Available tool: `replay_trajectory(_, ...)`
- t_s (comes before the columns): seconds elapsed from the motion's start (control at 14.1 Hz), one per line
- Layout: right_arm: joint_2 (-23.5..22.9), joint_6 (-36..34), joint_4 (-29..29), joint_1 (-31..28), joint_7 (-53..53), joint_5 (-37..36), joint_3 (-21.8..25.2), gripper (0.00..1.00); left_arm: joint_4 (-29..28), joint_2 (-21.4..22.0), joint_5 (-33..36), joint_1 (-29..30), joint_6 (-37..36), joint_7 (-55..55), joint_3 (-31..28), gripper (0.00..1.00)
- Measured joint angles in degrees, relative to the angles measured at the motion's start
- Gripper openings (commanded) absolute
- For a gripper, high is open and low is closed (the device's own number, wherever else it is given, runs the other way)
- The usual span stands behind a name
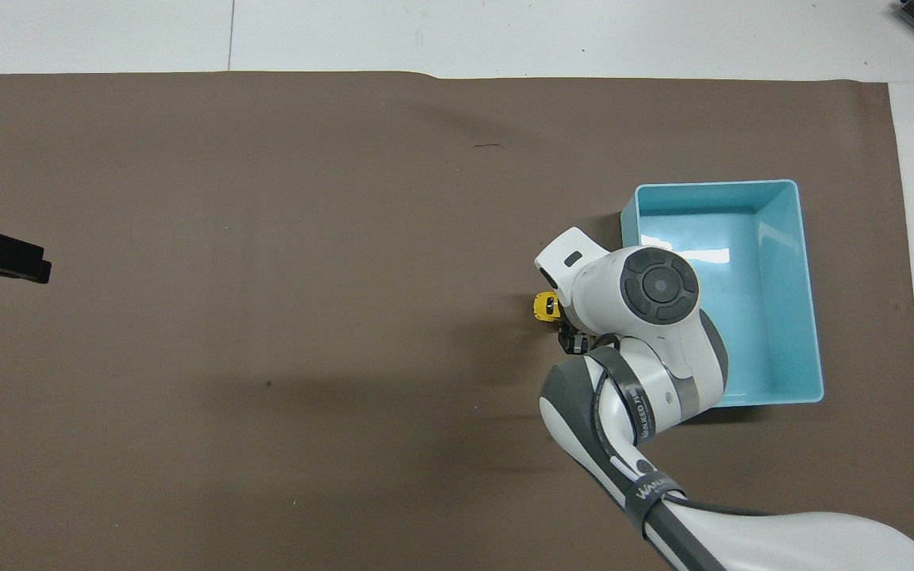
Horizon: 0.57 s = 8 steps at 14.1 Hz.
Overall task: Wind up and store yellow beetle car
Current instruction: 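Lift the car with the right gripper and carry it into the bin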
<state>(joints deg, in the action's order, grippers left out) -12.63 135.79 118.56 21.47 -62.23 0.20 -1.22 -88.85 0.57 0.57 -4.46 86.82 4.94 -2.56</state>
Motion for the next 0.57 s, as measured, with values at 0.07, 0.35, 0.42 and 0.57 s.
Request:
replay_trajectory(0.07, -0.1, -0.8, -1.0, 0.5, 0.5, 0.0, 0.0, 0.00, 0.0, 0.0, 0.0, 0.0, 0.0, 0.0, 0.0, 1.00)
replay_trajectory(0.35, 0.5, -13.3, -9.4, 1.5, 1.5, 0.0, 0.0, 0.00, 0.0, 0.0, 0.0, 0.0, 0.0, 0.0, 0.0, 1.00)
replay_trajectory(0.42, 1.2, -16.0, -11.2, 1.5, 1.5, 0.0, 0.1, 0.01, 0.0, 0.0, 0.0, 0.0, 0.0, 0.0, 0.0, 1.00)
replay_trajectory(0.57, 3.6, -20.0, -12.6, 1.3, 1.5, 0.0, 0.4, 0.00, 0.0, 0.0, 0.0, 0.0, 0.0, 0.0, 0.0, 1.00)
